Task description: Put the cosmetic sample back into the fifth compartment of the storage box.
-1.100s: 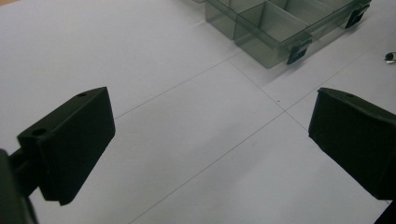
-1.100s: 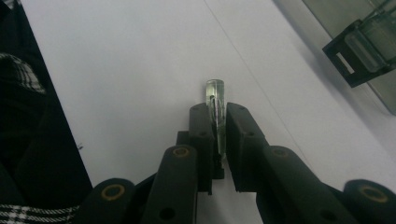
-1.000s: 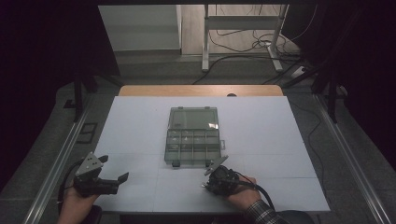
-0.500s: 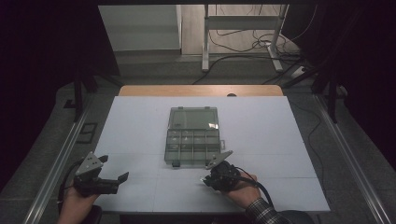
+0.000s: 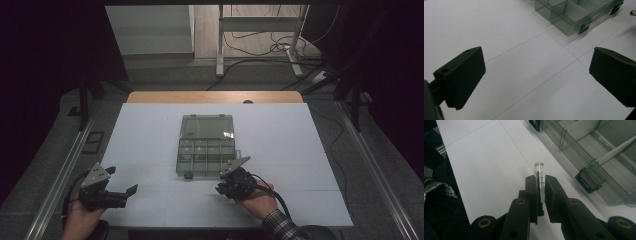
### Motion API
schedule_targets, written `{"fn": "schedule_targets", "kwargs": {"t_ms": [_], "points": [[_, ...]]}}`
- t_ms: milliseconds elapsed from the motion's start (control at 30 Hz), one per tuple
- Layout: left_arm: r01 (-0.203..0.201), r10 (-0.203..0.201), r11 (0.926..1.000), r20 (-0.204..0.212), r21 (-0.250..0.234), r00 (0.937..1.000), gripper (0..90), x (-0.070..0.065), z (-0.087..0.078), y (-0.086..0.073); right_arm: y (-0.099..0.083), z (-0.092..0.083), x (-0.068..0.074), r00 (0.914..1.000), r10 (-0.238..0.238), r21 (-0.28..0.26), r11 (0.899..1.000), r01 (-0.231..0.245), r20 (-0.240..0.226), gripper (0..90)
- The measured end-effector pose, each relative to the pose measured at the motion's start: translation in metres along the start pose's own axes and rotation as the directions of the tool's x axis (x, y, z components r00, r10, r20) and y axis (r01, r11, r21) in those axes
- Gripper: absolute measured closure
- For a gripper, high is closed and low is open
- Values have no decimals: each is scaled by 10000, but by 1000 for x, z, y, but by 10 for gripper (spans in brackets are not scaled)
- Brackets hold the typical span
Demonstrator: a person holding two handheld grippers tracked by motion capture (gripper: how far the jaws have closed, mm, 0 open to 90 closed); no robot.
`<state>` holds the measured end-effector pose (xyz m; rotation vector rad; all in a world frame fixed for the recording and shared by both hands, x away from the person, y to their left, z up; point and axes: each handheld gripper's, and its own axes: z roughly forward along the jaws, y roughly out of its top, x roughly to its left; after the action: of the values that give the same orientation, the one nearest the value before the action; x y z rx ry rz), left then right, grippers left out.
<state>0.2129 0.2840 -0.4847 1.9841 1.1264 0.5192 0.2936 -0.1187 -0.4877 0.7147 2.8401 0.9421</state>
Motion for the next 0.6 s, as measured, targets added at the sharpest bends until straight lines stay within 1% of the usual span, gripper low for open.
{"fn": "schedule_targets", "kwargs": {"t_ms": [300,333,433,600], "points": [[29,-29,10000,34,9,10000,10,0,0,0,8,0,-3,9999,100,-283,9996,-99,38,805],[29,-29,10000,36,11,10000,10,0,0,0,9,0,-4,10000,18,-320,9995,-16,45,805],[26,-26,10000,41,14,10000,10,0,0,0,11,-1,-5,10000,51,-366,9993,-49,54,805],[31,-32,10000,63,16,10000,10,0,0,0,16,0,-7,10000,55,-592,9982,-54,31,805]]}}
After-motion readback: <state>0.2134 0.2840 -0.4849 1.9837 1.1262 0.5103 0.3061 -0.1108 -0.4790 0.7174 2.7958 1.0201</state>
